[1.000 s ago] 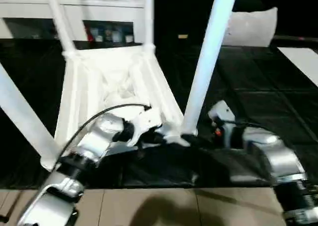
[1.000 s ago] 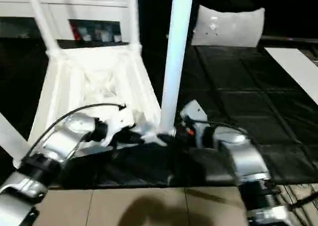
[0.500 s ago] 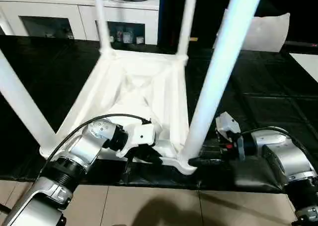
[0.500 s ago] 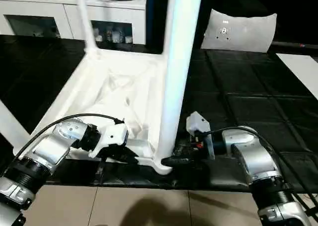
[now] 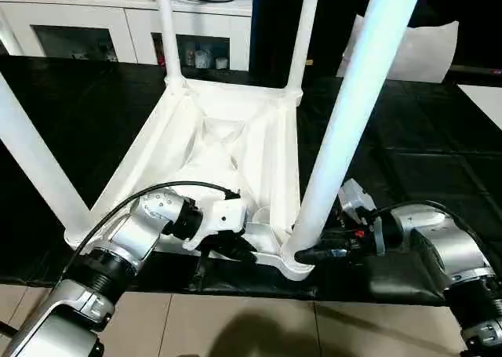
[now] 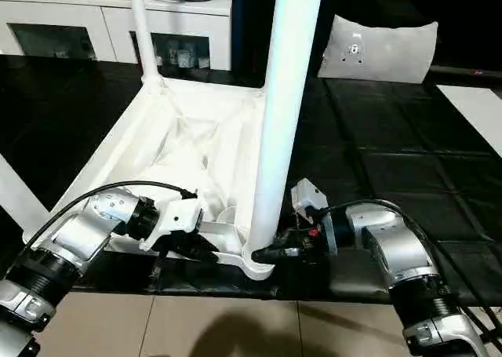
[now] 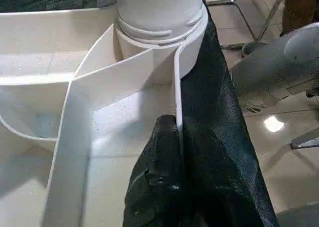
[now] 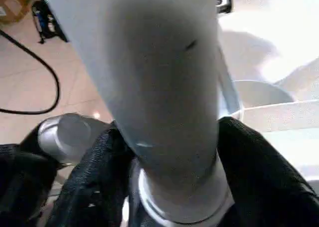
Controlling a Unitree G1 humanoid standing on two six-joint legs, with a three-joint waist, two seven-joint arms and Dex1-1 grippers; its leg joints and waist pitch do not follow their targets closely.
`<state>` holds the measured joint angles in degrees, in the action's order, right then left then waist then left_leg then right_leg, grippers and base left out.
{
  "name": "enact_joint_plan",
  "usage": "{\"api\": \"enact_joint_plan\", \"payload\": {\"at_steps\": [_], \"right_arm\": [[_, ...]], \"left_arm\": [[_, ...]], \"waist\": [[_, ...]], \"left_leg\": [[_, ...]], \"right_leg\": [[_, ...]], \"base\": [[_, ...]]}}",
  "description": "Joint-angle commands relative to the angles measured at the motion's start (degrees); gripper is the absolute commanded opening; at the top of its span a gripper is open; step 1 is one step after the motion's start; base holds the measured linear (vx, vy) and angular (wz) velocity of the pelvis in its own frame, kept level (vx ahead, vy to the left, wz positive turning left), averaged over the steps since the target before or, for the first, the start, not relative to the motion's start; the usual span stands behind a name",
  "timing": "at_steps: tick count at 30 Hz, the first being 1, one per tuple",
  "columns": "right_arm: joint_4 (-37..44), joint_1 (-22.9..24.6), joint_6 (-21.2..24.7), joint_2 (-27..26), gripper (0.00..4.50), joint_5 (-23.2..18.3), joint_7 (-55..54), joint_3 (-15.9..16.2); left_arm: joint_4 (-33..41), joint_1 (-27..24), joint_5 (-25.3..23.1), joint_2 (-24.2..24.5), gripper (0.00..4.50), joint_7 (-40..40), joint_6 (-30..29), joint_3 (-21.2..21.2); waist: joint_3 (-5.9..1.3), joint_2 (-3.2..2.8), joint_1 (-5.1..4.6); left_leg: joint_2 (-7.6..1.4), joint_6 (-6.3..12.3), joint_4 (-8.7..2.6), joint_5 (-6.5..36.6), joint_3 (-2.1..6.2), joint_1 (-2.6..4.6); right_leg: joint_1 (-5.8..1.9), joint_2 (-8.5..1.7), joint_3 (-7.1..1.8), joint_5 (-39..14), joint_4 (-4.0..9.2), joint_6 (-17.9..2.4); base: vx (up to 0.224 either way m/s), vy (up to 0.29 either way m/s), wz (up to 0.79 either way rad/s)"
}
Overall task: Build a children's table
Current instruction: Rotate leg to tighten
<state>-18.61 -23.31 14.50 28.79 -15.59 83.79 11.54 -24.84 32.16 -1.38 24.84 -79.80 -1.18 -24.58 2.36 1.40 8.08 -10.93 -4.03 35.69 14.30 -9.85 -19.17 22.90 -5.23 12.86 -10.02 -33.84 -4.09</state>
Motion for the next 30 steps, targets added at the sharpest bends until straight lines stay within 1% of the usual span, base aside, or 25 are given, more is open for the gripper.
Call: {"api": "enact_joint_plan", "payload": {"at_steps": [1, 3, 4, 5, 7, 8, 10, 11, 13, 15, 16, 17, 18, 19, 20, 21, 22, 23, 24, 25, 26, 27, 28, 29, 30], "right_arm": [[-0.03, -1.04, 0.57, 0.44, 2.39, -0.82, 1.3, 0.28], [-0.03, -1.06, 0.63, 0.45, 2.34, -0.88, 1.36, 0.32], [0.81, -0.92, 2.52, 0.3, 2.15, -2.11, 1.38, 0.1], [0.81, -0.92, 2.52, 0.3, 2.15, -2.11, 1.38, 0.1], [2.0, -0.61, 4.32, 0.06, 2.1, -3.23, 1.12, -0.05], [2.0, -0.61, 4.32, 0.06, 2.08, -3.23, 1.12, -0.05], [4.68, 0.47, 6.58, -0.89, 2.08, -3.9, -1.1, -0.19], [4.68, 0.47, 6.58, -0.89, 2.08, -3.9, -1.1, -0.19], [6.22, 1.13, 8.23, -2.14, 2.08, -3.57, -4.46, -0.59], [6.78, 1.31, 9.5, -4.73, 2.08, -0.26, -12.49, -0.61], [6.87, 1.25, 10.27, -6.67, 2.07, 1.67, -17.58, -0.78], [6.87, 1.21, 10.48, -7.0, 2.07, 1.89, -18.34, -0.84], [6.81, 0.8, 12.45, -10.03, 2.05, 3.89, -25.29, -1.39], [6.7, 0.26, 14.31, -12.25, 2.03, 5.37, -30.41, -1.8], [6.68, 0.16, 14.61, -12.57, 2.01, 5.6, -31.17, -1.85], [6.58, -0.2, 15.61, -13.51, 2.01, 6.28, -33.41, -2.0], [6.58, -0.2, 15.61, -13.51, 1.98, 6.28, -33.41, -2.0], [5.23, -2.07, 18.29, -17.59, 1.97, 8.56, -42.56, -3.43], [4.78, -2.54, 18.63, -18.51, 1.96, 9.08, -44.63, -3.8], [3.77, -3.44, 19.05, -20.16, 1.96, 10.11, -48.39, -4.37], [3.31, -3.83, 19.18, -20.85, 1.96, 10.55, -49.95, -4.58], [2.21, -4.48, 18.37, -22.01, 1.96, 11.31, -52.89, -5.12], [1.35, -4.86, 17.12, -22.84, 1.96, 11.9, -54.86, -5.49], [0.4, -5.03, 14.61, -23.57, 1.96, 11.81, -55.92, -6.13], [0.24, -5.05, 14.1, -23.69, 2.5, 11.76, -56.03, -6.25]], "left_arm": [[1.16, 1.19, 0.69, -0.27, 0.0, -2.06, 1.72, -0.84], [1.13, 1.2, 0.69, -0.27, 0.0, -2.05, 1.75, -0.85], [0.79, 1.33, 0.72, -0.48, 0.0, -1.63, 1.48, -0.68], [0.79, 1.33, 0.72, -0.48, 0.0, -1.63, 1.48, -0.68], [0.42, 1.52, 0.75, -0.93, 0.0, -0.76, 0.63, -0.3], [0.42, 1.52, 0.75, -0.93, 0.0, -0.76, 0.63, -0.3], [0.06, 2.1, 0.81, -2.45, 0.0, 2.12, -2.41, 0.66], [0.06, 2.1, 0.81, -2.45, 0.0, 2.12, -2.41, 0.66], [-0.21, 2.78, 0.58, -3.73, 0.0, 4.72, -5.9, 1.29], [-0.63, 3.84, 0.12, -5.98, 0.0, 8.87, -10.12, 2.15], [-1.41, 4.63, -0.1, -7.73, 0.0, 12.04, -11.61, 2.96], [-1.53, 4.76, -0.11, -8.01, 0.0, 12.48, -11.84, 3.06], [-2.66, 5.93, -0.18, -10.54, 0.0, 16.5, -13.91, 3.99], [-3.8, 6.93, -0.12, -12.58, 0.0, 19.64, -15.29, 4.81], [-3.99, 7.09, -0.1, -12.89, 0.0, 20.12, -15.49, 4.94], [-4.63, 7.6, -0.03, -13.82, 0.0, 21.51, -16.08, 5.35], [-4.63, 7.6, -0.03, -13.82, 0.0, 21.51, -16.08, 5.35], [-7.42, 9.69, -0.72, -16.87, 0.0, 27.23, -17.26, 6.71], [-8.06, 10.16, -0.87, -17.48, 0.0, 28.42, -17.38, 6.96], [-9.29, 11.06, -1.82, -18.37, 0.0, 31.17, -17.1, 7.15], [-9.81, 11.45, -2.38, -18.69, 0.0, 32.46, -16.86, 7.17], [-10.7, 12.08, -3.17, -19.11, 0.0, 34.11, -16.37, 7.17], [-11.25, 12.47, -3.36, -19.61, 0.0, 35.15, -16.56, 7.53], [-11.5, 12.69, -3.31, -20.03, 0.0, 35.93, -16.88, 8.04], [-11.52, 12.71, -3.25, -20.11, 0.0, 35.99, -16.98, 8.16]], "waist": [[-3.97, 0.38, -0.49], [-4.01, 0.37, -0.46], [-4.01, 0.46, -0.48], [-4.03, 0.39, -0.43], [-3.99, 0.31, -0.44], [-3.98, 0.39, -0.46], [-3.92, 0.43, -0.45], [-3.87, 0.46, -0.44], [-3.71, 0.56, -0.64], [-3.56, 0.48, -0.81], [-3.61, 0.37, -1.05], [-3.57, 0.42, -1.51], [-3.59, 0.26, -1.9], [-3.67, 0.16, -2.6], [-3.73, -0.08, -3.01], [-3.78, -0.03, -3.74], [-3.87, -0.02, -3.86], [-3.69, -0.32, -4.55], [-3.72, -0.28, -4.83], [-3.93, -0.1, -5.04], [-3.99, -0.26, -5.13], [-4.08, -0.23, -5.1], [-4.1, -0.25, -5.15], [-4.4, -0.25, -5.02], [-4.48, -0.18, -5.02]], "left_leg": [[-3.3, 3.42, -3.89, 0.72, 1.18, -0.69], [-3.25, 3.33, -3.87, 0.68, 1.14, -0.66], [-3.31, 3.39, -3.89, 0.51, 1.16, -0.68], [-3.4, 3.49, -3.88, 0.34, 1.22, -0.66], [-3.42, 3.39, -3.89, 0.58, 1.21, -0.65], [-3.32, 3.26, -3.87, 0.64, 1.16, -0.69], [-3.27, 3.03, -3.91, 0.67, 1.17, -0.66], [-3.26, 2.84, -3.94, 0.92, 1.15, -0.53], [-3.22, 2.25, -4.02, 1.81, 1.12, -0.45], [-2.96, 1.61, -4.02, 2.7, 1.09, -0.23], [-2.82, 1.1, -3.97, 3.22, 1.12, -0.28], [-2.62, 0.86, -3.92, 3.53, 1.08, -0.32], [-2.77, 0.51, -3.97, 3.52, 1.24, -0.42], [-3.02, 0.37, -4.0, 3.7, 1.5, -0.52], [-3.3, 0.19, -4.06, 3.86, 1.75, -0.52], [-3.3, 0.32, -4.01, 4.35, 1.95, -0.83], [-3.2, 0.51, -3.94, 4.49, 1.84, -0.64], [-2.77, 1.12, -3.94, 4.15, 1.6, -0.52], [-2.7, 0.98, -3.88, 4.04, 1.57, -0.44], [-2.67, 1.06, -3.88, 3.62, 1.7, -0.6], [-2.81, 1.35, -3.95, 2.58, 1.81, -0.61], [-2.89, 1.58, -3.92, 2.1, 1.82, -0.48], [-3.04, 1.93, -3.94, 0.95, 1.82, -0.75], [-3.17, 2.38, -3.87, -0.75, 1.9, -0.89], [-3.39, 2.66, -3.87, -1.76, 2.03, -1.02]], "right_leg": [[-4.35, -5.23, -5.24, -18.04, 5.17, 4.67], [-4.33, -5.26, -5.27, -18.0, 5.19, 4.71], [-4.35, -5.2, -5.25, -17.76, 5.12, 4.65], [-4.34, -5.26, -5.26, -17.49, 5.06, 4.49], [-4.28, -5.31, -5.27, -17.65, 5.12, 4.43], [-4.35, -5.28, -5.24, -17.92, 5.2, 4.62], [-4.34, -5.24, -5.2, -18.43, 5.32, 5.08], [-4.23, -5.24, -5.16, -19.08, 5.47, 5.39], [-4.23, -5.28, -5.01, -21.01, 5.84, 5.86], [-4.02, -5.09, -4.75, -23.02, 6.41, 6.57], [-4.15, -5.16, -4.49, -24.01, 6.58, 7.13], [-4.09, -5.0, -4.2, -24.73, 7.0, 7.79], [-4.26, -5.03, -4.16, -24.6, 6.95, 7.75], [-4.39, -5.08, -3.86, -24.19, 7.18, 7.69], [-4.54, -5.21, -3.83, -23.73, 7.09, 7.34], [-4.83, -5.36, -3.71, -23.11, 7.08, 7.28], [-4.71, -5.42, -3.9, -22.86, 7.17, 7.19], [-4.36, -5.29, -4.2, -22.23, 7.19, 5.97], [-4.18, -5.17, -4.04, -22.28, 7.25, 5.51], [-4.56, -5.32, -4.04, -21.91, 7.02, 5.35], [-4.5, -5.39, -4.28, -20.53, 6.8, 4.89], [-4.49, -5.51, -4.4, -19.74, 6.66, 4.51], [-4.55, -5.73, -4.69, -18.03, 6.15, 3.55], [-4.78, -5.89, -4.92, -15.36, 5.56, 2.78], [-4.89, -6.02, -5.13, -13.55, 5.08, 2.11]], "base": [[0.0, 0.0, 0.0], [0.0, 0.0, 0.0], [0.0, 0.0, 0.0], [0.0, 0.0, 0.0], [0.0, 0.0, 0.0], [0.0, 0.0, 0.0], [0.0, 0.0, 0.0], [0.0, 0.0, 0.0], [0.0, 0.0, 0.0], [0.0, 0.0, 0.0], [0.0, 0.0, 0.0], [0.0, 0.0, 0.0], [0.0, 0.0, 0.0], [0.0, 0.0, 0.0], [0.0, 0.0, 0.0], [0.0, 0.0, 0.0], [0.0, 0.0, 0.0], [0.0, 0.0, 0.0], [0.0, 0.0, 0.0], [0.0, 0.0, 0.0], [0.0, 0.0, 0.0], [0.0, 0.0, 0.0], [0.0, 0.0, 0.0], [0.0, 0.0, 0.0], [0.0, 0.0, 0.0]]}}
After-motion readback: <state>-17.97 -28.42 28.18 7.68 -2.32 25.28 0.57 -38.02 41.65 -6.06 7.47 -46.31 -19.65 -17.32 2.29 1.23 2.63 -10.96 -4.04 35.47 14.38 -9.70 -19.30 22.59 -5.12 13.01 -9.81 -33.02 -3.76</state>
